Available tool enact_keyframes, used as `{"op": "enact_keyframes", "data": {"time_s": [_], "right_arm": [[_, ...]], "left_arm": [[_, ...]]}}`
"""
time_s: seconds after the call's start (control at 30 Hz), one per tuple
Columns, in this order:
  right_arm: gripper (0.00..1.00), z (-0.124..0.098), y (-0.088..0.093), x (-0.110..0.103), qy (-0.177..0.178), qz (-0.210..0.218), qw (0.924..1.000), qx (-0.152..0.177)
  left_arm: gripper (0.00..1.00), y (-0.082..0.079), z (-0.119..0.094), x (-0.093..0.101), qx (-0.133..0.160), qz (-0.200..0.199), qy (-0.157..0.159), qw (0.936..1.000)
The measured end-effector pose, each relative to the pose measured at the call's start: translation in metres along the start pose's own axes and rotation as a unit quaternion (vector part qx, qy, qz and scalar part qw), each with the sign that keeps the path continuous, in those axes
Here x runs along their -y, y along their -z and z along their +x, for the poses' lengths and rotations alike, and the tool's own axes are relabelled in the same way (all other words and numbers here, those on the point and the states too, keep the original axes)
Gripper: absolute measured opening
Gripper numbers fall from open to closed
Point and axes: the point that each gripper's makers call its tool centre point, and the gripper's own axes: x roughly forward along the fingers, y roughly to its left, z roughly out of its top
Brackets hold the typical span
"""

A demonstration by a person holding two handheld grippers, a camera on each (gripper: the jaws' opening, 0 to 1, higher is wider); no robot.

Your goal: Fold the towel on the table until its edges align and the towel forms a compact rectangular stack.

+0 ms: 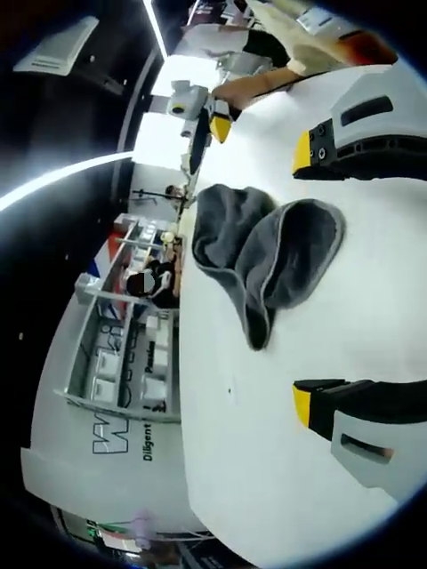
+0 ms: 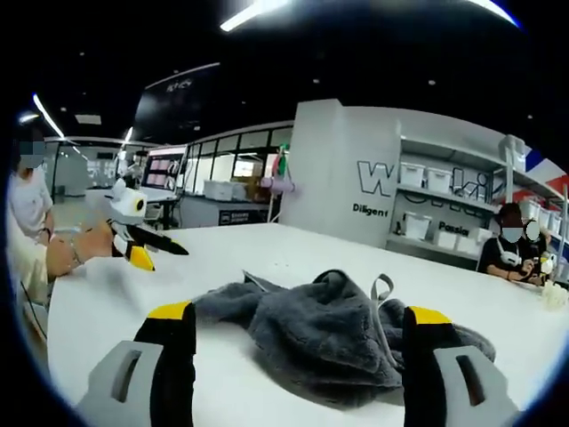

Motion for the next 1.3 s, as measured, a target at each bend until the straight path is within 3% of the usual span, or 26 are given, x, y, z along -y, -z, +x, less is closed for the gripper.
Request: {"op": "enact_keyframes", "data": {"time_s": [0.47, 0.87, 1.0, 1.3], "right_arm": [[0.97, -0.003, -0.004, -0.008, -0.011, 0.000, 0.9999, 0.004], [0.96, -0.004, -0.005, -0.010, -0.014, -0.007, 0.9999, 0.001], [0.96, -0.004, -0.004, -0.012, -0.015, -0.008, 0.9999, 0.000], [0.97, -0.006, -0.011, -0.022, -0.030, -0.006, 0.9994, 0.018]], "left_arm": [[0.82, 0.013, 0.022, 0.017, -0.007, 0.017, 0.007, 0.9998], [0.70, 0.026, 0.038, 0.059, -0.030, 0.054, 0.068, 0.9957], [0.69, 0.041, 0.043, 0.058, -0.059, 0.082, 0.060, 0.9931], [0.53, 0.045, 0.046, 0.057, -0.056, 0.113, 0.060, 0.9902]]}}
